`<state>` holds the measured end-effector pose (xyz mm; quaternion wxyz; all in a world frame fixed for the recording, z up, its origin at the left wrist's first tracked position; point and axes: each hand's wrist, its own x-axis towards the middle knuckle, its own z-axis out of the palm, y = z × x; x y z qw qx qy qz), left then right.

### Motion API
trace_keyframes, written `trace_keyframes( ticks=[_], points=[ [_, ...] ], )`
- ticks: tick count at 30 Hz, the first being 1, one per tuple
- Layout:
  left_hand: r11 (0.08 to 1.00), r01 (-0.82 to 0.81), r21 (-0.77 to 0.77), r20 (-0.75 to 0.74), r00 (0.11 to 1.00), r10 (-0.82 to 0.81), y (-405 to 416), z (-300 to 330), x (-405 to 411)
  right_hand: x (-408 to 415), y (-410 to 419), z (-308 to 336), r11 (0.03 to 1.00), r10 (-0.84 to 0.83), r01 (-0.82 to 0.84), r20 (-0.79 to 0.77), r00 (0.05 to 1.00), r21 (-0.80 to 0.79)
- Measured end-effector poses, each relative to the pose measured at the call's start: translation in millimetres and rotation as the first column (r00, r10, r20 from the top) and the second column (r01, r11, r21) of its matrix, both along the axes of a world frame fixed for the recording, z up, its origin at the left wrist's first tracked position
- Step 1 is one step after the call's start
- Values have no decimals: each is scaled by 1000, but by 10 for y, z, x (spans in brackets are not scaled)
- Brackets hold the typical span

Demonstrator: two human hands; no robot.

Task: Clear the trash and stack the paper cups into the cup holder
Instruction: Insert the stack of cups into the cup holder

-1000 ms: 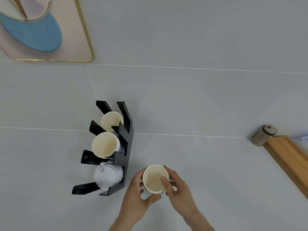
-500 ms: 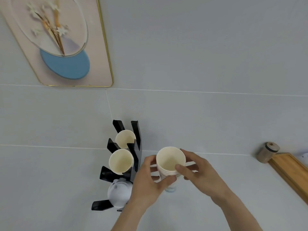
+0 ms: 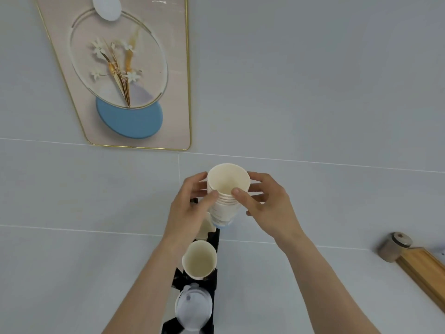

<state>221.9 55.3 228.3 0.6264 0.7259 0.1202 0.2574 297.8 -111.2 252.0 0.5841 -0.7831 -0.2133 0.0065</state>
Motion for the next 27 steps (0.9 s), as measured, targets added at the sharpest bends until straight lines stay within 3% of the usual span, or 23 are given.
trace_keyframes(
  ticks=[14,20,27],
  points=[
    [996,-55,-69,-252,967,36,600,-678,95,189,676,-801,985,8,-35,-159,987,-167],
    [998,-43,35,-435,899,54,696,-1005,223,254,803,-1056,947,-89,29,-176,980,-319],
    [975,4,223,-521,846,116,680,-1150,387,289,918,-1237,890,-157,84,-129,979,-448]
  ],
)
